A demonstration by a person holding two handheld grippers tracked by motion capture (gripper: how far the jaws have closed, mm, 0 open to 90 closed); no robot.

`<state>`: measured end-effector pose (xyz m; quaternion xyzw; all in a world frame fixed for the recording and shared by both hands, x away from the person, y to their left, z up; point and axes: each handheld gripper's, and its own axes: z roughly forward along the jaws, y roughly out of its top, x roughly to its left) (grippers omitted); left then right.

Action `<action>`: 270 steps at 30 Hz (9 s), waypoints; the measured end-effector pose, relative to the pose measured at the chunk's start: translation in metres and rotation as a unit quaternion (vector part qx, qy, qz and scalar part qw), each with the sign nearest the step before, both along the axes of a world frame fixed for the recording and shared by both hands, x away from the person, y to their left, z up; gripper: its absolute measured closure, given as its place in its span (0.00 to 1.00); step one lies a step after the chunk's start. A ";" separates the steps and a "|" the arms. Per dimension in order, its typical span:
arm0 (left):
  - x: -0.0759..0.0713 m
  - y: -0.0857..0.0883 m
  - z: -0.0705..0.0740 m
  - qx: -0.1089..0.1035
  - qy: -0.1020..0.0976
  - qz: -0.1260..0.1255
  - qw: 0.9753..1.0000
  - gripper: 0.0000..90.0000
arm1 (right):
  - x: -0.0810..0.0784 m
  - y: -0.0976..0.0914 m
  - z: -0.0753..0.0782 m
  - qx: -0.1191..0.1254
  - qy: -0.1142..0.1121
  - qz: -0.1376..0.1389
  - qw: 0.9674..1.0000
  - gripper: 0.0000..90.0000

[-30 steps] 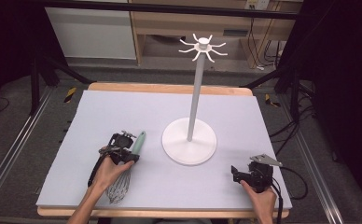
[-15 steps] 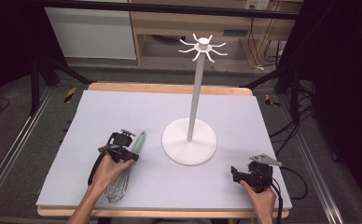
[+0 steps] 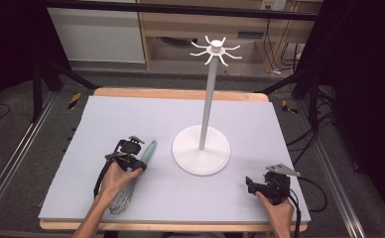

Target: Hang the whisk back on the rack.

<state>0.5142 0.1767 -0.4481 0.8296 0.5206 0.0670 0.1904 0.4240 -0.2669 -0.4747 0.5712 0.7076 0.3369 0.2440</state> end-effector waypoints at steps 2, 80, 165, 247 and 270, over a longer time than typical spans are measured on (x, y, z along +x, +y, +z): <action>-0.001 0.001 0.000 -0.003 0.001 -0.001 1.000 0.75 | 0.000 0.000 0.000 0.001 0.000 0.001 1.000 0.10; -0.060 0.034 0.091 -0.159 -0.248 -0.020 0.955 0.76 | -0.001 -0.002 0.001 -0.002 -0.005 -0.004 1.000 0.10; -0.058 -0.028 0.179 -0.237 -0.385 -0.087 0.888 0.76 | 0.000 -0.004 0.002 -0.002 -0.010 -0.006 1.000 0.10; -0.022 -0.078 0.210 -0.218 -0.381 -0.119 0.891 0.76 | 0.000 -0.006 0.003 0.000 -0.011 -0.008 1.000 0.10; -0.015 -0.089 0.212 -0.214 -0.379 -0.121 0.892 0.76 | 0.000 -0.006 0.002 -0.001 -0.012 -0.007 1.000 0.10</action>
